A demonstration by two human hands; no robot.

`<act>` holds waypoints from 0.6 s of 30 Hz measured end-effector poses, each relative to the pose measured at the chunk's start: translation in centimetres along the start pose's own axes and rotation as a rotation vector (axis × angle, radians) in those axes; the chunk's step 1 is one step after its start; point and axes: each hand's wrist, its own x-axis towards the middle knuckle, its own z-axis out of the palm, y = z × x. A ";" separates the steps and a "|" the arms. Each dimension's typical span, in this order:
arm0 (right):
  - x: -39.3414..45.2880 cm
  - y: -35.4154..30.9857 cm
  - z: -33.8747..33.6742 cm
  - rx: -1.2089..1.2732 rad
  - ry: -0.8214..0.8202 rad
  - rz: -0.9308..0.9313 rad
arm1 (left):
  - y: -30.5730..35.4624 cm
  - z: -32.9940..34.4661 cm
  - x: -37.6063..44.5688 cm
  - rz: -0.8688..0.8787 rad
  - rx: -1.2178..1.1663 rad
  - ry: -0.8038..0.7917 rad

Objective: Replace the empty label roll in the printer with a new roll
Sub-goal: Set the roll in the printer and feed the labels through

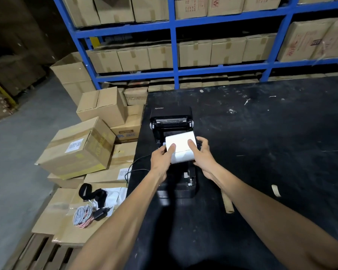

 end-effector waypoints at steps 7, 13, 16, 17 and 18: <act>0.0 1.4 3.8 -0.018 -0.004 -0.003 | -1.0 -3.6 2.3 0.124 0.180 -0.036; 0.0 2.0 5.5 -0.128 0.086 0.007 | -2.3 -5.1 3.6 0.204 0.306 -0.033; 0.3 2.2 5.9 -0.185 0.112 0.006 | -3.0 -5.2 4.2 0.198 0.337 0.004; 0.6 2.4 6.1 -0.226 0.128 0.009 | -3.2 -5.3 4.4 0.205 0.345 0.000; 0.7 2.6 6.1 -0.270 0.143 0.017 | -3.3 -5.2 4.5 0.214 0.359 -0.007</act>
